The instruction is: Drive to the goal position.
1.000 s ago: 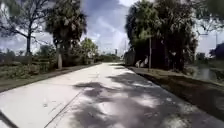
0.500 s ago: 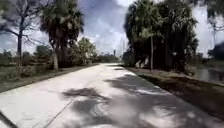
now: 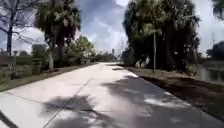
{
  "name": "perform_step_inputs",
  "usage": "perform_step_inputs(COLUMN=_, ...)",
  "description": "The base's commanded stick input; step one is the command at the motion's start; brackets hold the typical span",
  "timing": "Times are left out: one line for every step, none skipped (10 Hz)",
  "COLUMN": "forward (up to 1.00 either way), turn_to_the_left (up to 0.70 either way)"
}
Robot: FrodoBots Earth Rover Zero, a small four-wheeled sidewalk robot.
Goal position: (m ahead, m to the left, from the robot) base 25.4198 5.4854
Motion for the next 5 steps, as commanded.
perform_step_inputs(forward=0.85, turn_to_the_left=0.0)
perform_step_inputs(forward=0.85, turn_to_the_left=0.0)
perform_step_inputs(forward=0.85, turn_to_the_left=0.0)
perform_step_inputs(forward=0.85, turn_to_the_left=0.0)
perform_step_inputs(forward=0.85, turn_to_the_left=0.0)
